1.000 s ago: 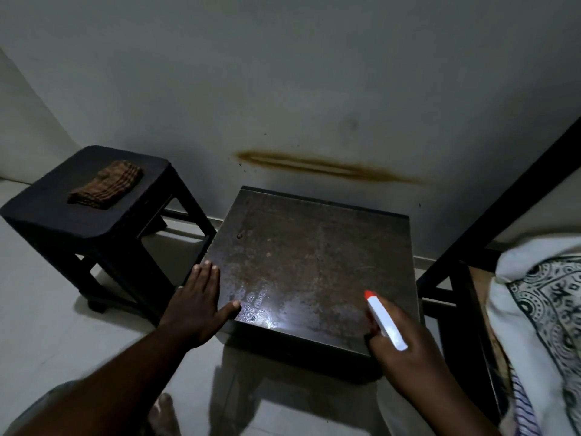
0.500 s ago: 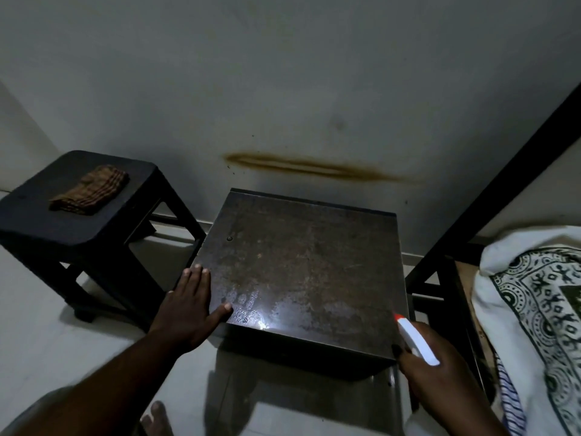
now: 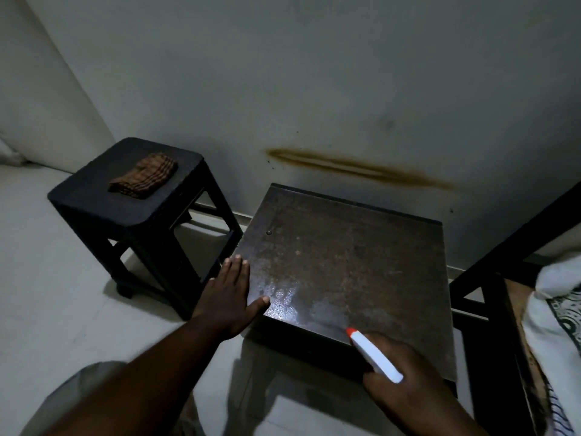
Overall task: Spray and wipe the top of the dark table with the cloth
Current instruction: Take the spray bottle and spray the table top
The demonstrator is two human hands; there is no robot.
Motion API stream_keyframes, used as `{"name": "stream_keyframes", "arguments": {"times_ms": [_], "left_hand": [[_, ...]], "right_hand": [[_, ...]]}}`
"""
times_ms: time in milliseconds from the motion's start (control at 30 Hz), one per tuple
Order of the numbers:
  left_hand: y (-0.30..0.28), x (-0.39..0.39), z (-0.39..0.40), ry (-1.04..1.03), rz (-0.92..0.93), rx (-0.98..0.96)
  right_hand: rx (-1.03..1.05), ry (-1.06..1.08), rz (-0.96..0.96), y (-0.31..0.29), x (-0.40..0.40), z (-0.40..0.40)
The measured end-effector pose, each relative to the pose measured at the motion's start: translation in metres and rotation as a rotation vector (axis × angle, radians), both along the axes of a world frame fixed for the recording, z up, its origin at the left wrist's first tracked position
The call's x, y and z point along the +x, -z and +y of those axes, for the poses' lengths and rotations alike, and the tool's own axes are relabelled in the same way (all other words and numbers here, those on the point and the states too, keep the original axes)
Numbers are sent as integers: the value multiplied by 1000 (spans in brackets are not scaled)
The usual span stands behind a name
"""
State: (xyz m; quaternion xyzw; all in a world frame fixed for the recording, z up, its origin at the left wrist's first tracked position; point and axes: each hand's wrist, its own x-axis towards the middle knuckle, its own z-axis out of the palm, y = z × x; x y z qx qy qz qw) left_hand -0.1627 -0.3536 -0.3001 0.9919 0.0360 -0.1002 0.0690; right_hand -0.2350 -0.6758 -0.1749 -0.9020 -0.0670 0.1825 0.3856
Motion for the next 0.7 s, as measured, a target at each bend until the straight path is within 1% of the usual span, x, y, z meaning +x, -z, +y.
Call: {"name": "stream_keyframes", "arguments": {"times_ms": [67,133,200,233,333,400,433,467,500,533,567,600,633,700], "left_hand": [[3,1,1,9,-8,-4],[5,2,1,14,-15,-7],[6,3,3,11,-18,-8],[7,3,3,9,-17,-4],[1,2,4,10,-10,-8],[-11,3,2,10,37,-40],[-22,4,4,-5,72,-74],[-33,5,4,-21,104,-137],[-46,5,7,-53,115,-241],[-58,4,8,-96,101,-388],[-70,2,11,-136,55,-556],[-82,-2,13,-157,-2,-715],[-93,-8,15,-166,-65,-828],[-110,-18,23,-155,-195,-931]], "right_hand": [[-1,16,4,1,0,-3],[-6,-19,10,-2,-1,-8],[-38,-64,-40,-6,-1,-11],[-80,-98,-95,-7,-2,-11],[-187,-159,-470,-21,4,6],[-205,-168,-602,-38,10,24],[-182,-171,-673,-44,17,35],[-108,-148,-682,-50,24,46],[-6,-120,-630,-57,31,60],[97,-100,-557,-63,37,71],[177,-103,-498,-66,43,85],[240,-103,-486,-68,49,98],[290,-90,-492,-70,57,113],[362,-81,-485,-74,76,147]]}}
